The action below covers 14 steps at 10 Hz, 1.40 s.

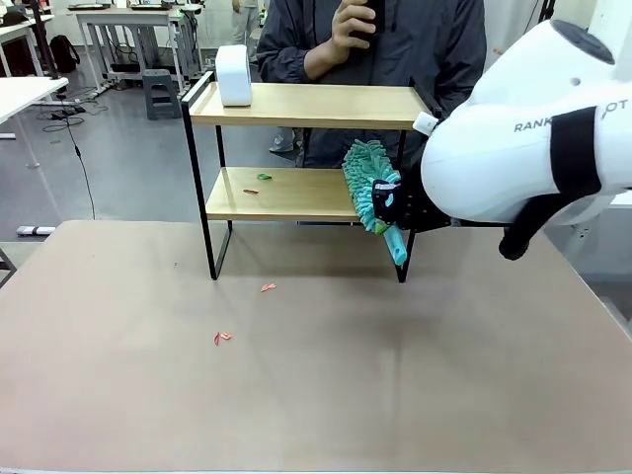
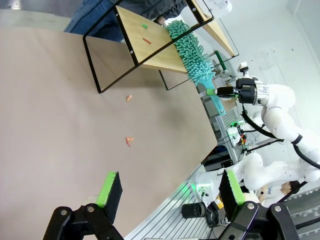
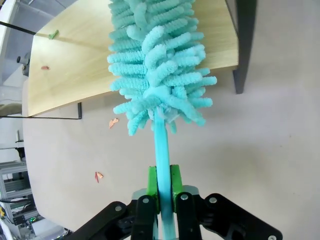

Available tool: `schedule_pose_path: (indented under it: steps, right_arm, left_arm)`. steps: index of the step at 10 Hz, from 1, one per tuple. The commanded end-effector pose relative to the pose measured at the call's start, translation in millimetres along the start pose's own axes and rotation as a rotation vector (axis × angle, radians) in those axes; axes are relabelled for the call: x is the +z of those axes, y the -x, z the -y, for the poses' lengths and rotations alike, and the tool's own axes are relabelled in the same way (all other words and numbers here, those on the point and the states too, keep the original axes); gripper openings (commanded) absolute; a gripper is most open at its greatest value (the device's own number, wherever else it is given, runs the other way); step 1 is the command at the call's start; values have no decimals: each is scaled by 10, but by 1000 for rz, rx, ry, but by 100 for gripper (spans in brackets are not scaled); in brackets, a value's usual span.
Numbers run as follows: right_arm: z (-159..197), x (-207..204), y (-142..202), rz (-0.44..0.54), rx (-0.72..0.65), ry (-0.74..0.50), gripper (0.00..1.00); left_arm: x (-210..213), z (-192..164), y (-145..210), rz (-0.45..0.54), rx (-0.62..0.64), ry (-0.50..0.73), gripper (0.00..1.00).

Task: Clean the shelf.
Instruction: Clean the remaining tier of the Shelf with the Duster once objects are removed.

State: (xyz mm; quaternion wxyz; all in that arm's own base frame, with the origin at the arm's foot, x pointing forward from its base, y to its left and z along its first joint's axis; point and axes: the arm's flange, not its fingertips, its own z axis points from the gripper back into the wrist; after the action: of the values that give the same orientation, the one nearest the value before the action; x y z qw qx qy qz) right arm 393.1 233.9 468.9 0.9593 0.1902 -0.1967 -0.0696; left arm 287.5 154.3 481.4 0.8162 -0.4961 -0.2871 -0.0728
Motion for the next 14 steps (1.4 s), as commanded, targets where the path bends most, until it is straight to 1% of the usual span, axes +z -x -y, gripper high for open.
schedule_pose_path:
  steps: [1,7,9,10,12,13,14]
  right_arm:
    - [-79,-62,-86,-54,35,-47,12]
    - [-552,-326,-95,-144,208,-119,12]
    - [-608,-354,-88,-153,239,-136,12]
    - [-624,-365,-90,-173,253,-152,12]
    - [-617,-364,-113,-203,334,-176,12]
    - [-605,-355,-142,-206,374,-180,12]
    - [-598,-334,-160,-198,445,-188,12]
  left_arm:
    - [-7,13,-10,15,-15,16,100]
    - [-7,13,-10,15,-15,16,100]
    - [-7,13,-10,15,-15,16,100]
    - [-7,13,-10,15,-15,16,100]
    - [-7,13,-10,15,-15,16,100]
    - [-7,13,-10,15,-15,16,100]
    - [-7,13,-10,15,-15,16,100]
